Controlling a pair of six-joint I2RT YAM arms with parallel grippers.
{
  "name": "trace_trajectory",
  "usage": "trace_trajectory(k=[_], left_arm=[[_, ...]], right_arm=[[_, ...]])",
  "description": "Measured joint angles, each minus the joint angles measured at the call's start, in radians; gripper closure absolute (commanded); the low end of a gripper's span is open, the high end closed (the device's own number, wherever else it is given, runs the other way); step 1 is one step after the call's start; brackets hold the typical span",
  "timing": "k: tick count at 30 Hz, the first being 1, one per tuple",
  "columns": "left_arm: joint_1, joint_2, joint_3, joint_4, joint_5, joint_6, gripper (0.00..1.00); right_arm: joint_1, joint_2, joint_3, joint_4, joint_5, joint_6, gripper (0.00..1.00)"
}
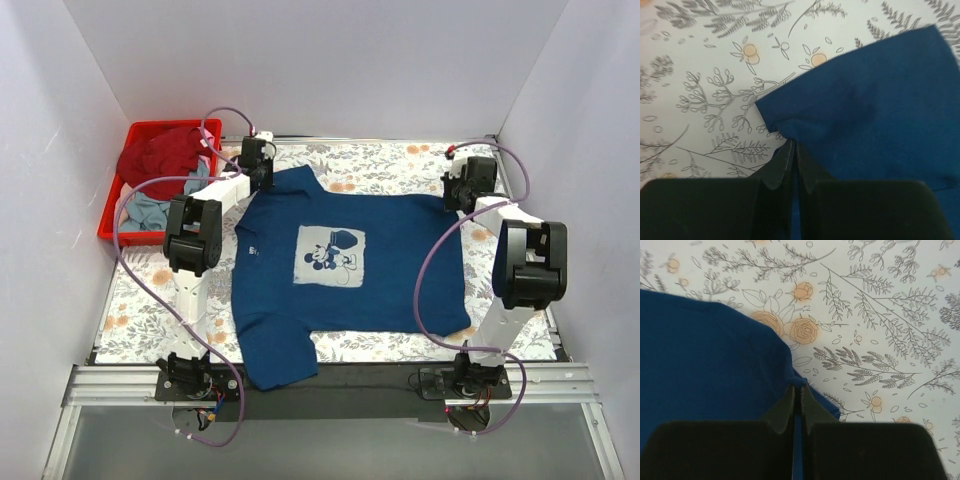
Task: Fold and stack the t-shirts
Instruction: Flatten the tshirt out
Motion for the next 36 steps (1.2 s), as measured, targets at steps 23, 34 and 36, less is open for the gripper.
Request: trace_trajectory(k=[23,34,36], left_arm=[[0.003,0.047,0.079,0.092,0.068,-0.054,1.00],[0.003,0.027,0.093,0.080,0.068,-0.060,1.00],[0.003,0.027,0.116,0.071,0.075,-0.064,1.00]], right_arm=[[-0.052,0.159,0.107,0.075,0.044,-0.024,0.99],[-0.055,0.152,0.131,0.074,0.062,-0.020,0.99],[-0.058,0.152,0.145,0.074,0.081,-0.013,0.99]])
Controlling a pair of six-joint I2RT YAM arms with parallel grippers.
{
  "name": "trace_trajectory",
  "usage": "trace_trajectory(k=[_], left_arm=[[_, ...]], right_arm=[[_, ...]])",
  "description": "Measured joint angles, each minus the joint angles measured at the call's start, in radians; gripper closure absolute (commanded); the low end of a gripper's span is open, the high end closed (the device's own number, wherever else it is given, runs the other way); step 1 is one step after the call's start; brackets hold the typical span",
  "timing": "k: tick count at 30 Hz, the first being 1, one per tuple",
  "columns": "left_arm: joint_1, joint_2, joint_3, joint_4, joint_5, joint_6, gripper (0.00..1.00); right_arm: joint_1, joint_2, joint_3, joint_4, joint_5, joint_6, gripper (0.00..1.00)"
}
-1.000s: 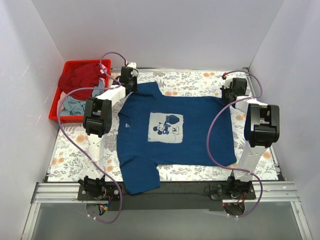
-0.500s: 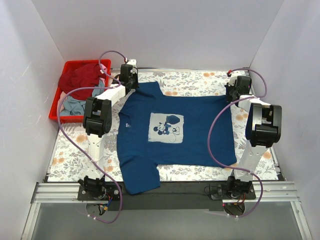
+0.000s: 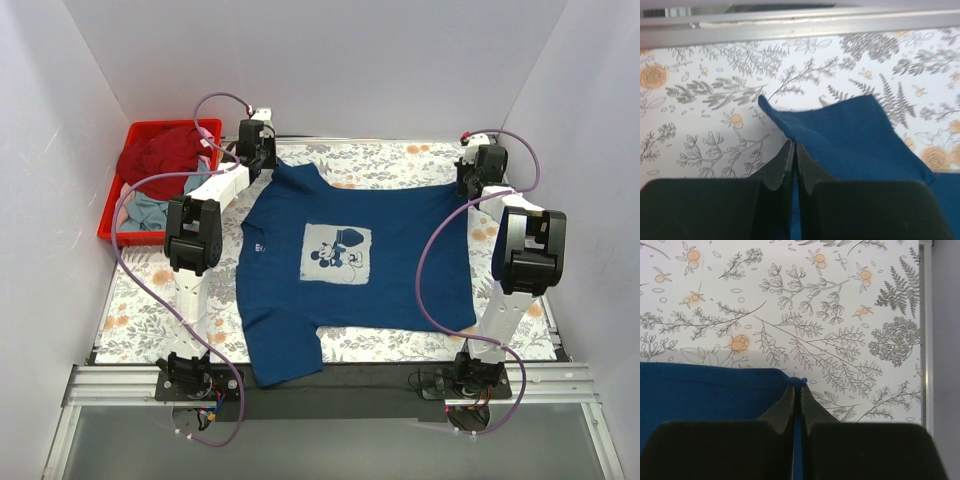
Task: Fold and stack the t-shirts
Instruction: Flatten the tshirt out
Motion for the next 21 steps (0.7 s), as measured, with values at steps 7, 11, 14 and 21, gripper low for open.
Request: trace_trajectory(k=[7,11,14,21], left_arm=[[0.000,0.000,0.040,0.002,0.048,-0.027,1.00],[0.000,0.009,0.051,0.002,0.050,-0.031,1.00],[0.000,0.032,0.078,0.003,0.050,-0.031,1.00],[0.000,0.053,0.095,0.002,0.064,-0.043,1.00]], right_arm=[[-0.021,0.001,0.023,0.000,0.034,0.022,0.99],[-0.026,0.020,0.050,0.000,0.034,0.028,0.99],[-0.025,0.041,0.060,0.003,0.034,0.033,0.99],[-0.025,0.070,0.063,0.000,0.037,0.037,0.99]])
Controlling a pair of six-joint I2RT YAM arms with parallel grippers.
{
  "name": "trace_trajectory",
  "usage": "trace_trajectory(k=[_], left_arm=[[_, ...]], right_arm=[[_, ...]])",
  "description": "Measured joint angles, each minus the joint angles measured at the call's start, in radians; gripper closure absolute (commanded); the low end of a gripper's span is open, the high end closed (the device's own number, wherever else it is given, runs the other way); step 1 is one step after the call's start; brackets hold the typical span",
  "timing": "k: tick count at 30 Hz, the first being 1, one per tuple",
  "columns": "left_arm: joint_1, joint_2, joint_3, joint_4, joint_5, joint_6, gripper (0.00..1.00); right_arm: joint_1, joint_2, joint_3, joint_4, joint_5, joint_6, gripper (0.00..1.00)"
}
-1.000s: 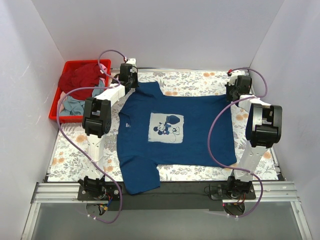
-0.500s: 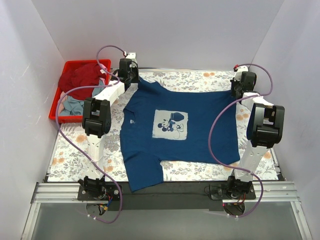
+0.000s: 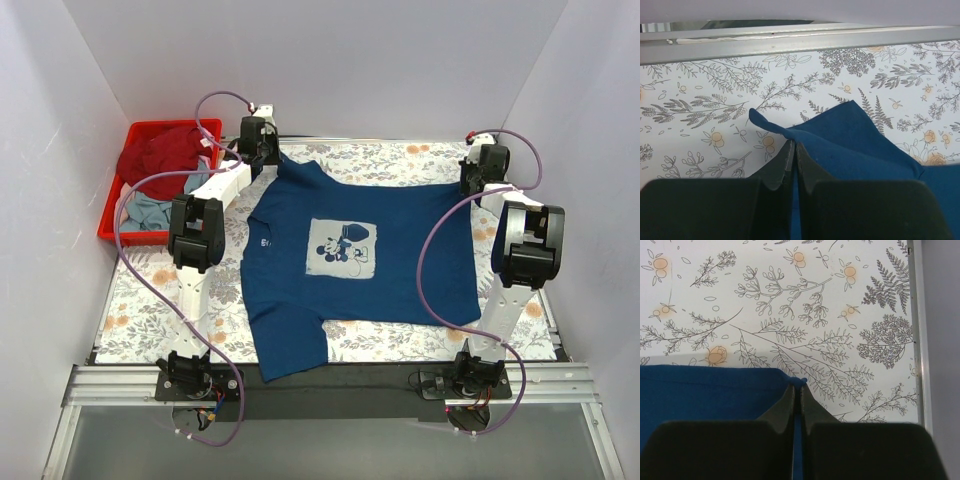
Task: Fold and stack the t-shirts
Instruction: Flatten the tshirt out, then fold the tshirt
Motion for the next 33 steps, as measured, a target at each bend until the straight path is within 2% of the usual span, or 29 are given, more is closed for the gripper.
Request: trace_trajectory(k=[7,12,19,33], left_arm=[[0.000,-0.006,-0.012,0.002,0.018,0.003,1.00],[0.000,-0.053,-0.088,0.005,0.029,0.011,1.00],[0.000,-0.166,-0.219,-0.001,0.029,0.026,1.00],[0.000,-0.392,-0.376,-0.038,0.028,0.036,1.00]], right_arm=[[0.000,-0.018,-0.014,0.001,0.002,0.000,0.99],[0.000,-0.079,-0.061,0.000,0.008,0.003,0.99],[0.000,-0.167,-0.130,-0.001,0.013,0.014,0.99],[0.000,-0.307,-0.282,-0.004,0.035,0.061,0.99]])
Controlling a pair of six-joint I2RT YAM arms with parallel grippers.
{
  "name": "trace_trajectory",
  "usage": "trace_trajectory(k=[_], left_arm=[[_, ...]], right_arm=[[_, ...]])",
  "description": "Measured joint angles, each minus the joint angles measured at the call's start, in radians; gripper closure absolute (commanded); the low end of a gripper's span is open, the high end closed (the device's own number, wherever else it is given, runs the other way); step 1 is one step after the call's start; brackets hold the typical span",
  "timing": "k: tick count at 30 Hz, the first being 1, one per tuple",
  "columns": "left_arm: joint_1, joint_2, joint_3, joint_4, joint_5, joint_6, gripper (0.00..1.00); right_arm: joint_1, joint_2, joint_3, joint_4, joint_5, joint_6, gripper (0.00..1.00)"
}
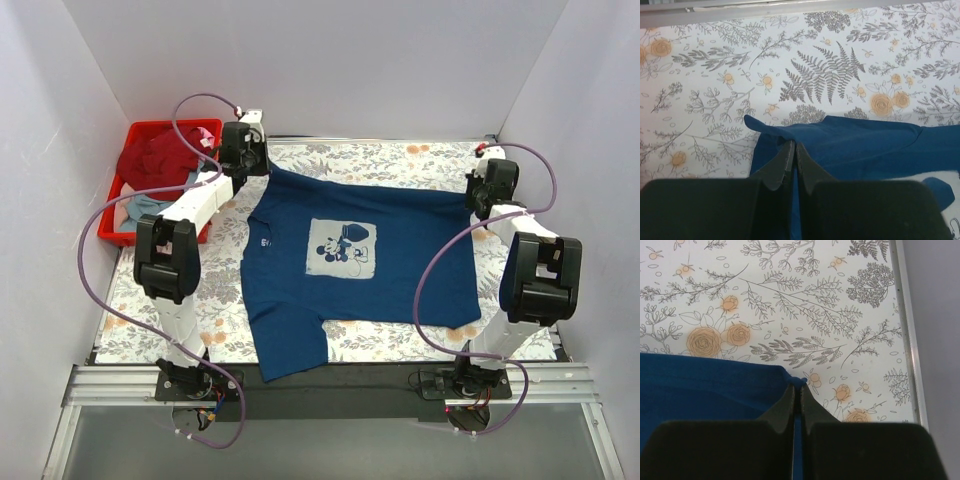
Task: Fold and stack the t-shirts
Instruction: Fold the tshirt
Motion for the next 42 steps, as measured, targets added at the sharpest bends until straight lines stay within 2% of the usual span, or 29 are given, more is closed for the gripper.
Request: trace_trajectory(k=[13,42], left_arm=[[0.000,-0.100,-0.157,-0.055,-0.006,-0.040,1.00],[0.000,-0.175,-0.187,-0.194,-0.032,-0.126,1.00]], right_arm=[[0.000,-0.114,-0.134,-0.026,0.099,0.076,0.99],[0.000,-0.146,-0.191,-0.031,0.142,0.087,0.97]])
